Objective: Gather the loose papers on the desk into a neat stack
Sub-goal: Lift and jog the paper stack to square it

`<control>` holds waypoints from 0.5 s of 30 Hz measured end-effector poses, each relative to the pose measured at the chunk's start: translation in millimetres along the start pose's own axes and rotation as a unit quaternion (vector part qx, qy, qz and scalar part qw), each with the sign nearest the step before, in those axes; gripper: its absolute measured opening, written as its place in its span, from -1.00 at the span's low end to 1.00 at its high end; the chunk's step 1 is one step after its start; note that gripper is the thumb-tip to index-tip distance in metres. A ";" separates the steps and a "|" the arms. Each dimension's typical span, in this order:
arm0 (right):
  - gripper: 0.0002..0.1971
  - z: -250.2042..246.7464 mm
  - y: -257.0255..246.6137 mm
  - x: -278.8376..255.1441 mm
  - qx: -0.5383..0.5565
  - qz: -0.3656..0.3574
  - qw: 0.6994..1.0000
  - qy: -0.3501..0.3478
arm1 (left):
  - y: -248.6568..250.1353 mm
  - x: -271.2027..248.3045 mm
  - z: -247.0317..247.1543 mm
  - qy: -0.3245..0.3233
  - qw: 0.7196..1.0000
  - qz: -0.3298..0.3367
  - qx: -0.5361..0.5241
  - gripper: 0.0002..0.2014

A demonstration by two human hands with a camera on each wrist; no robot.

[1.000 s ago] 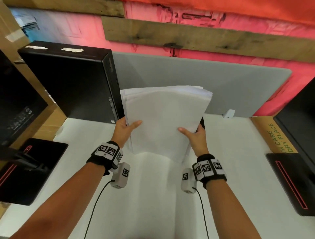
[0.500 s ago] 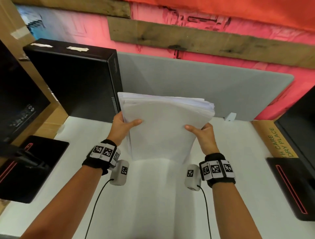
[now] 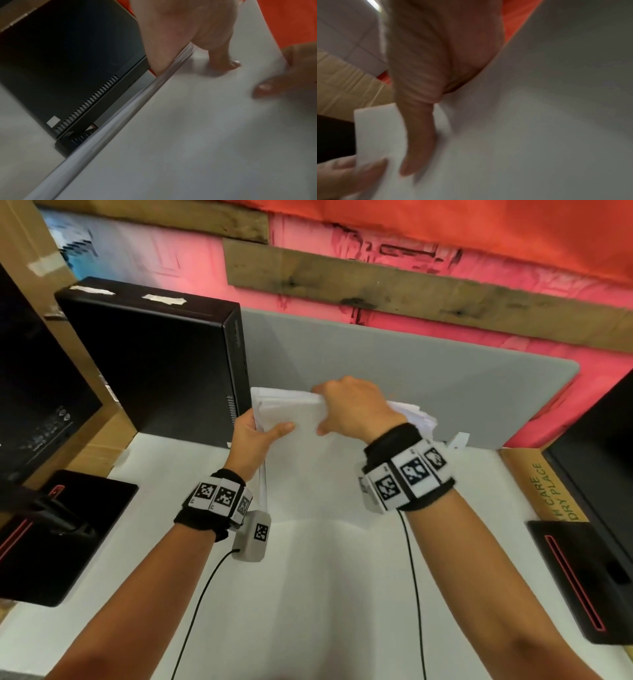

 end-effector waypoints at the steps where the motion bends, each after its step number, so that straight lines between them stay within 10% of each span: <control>1: -0.52 3.8 -8.6 7.2 0.001 -0.009 1.000 -0.013 | -2.0 -0.5 -3.4 0.005 1.000 -0.004 -0.003 -0.68; 7: -0.80 -31.3 19.1 -34.2 0.147 0.009 0.981 0.124 | -51.3 -7.0 -30.0 -0.032 0.982 -0.128 0.132 -0.67; 12: -0.86 -14.0 105.3 -107.6 0.421 0.125 0.858 0.265 | -47.5 -5.9 -72.5 -0.027 0.972 -0.129 0.194 -0.75; 15: -0.97 14.4 126.3 -130.9 0.489 0.164 0.800 0.308 | -33.1 -7.7 -60.3 -0.061 0.990 -0.119 0.044 -0.57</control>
Point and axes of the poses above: each hand's wrist, its own x-axis towards the middle knuckle, its own z-axis out of the palm, y = z × x, the point moved 9 cm from there along x, towards the middle knuckle, and after that the axes turned 13 degrees about -z, right-handed, at the moved point
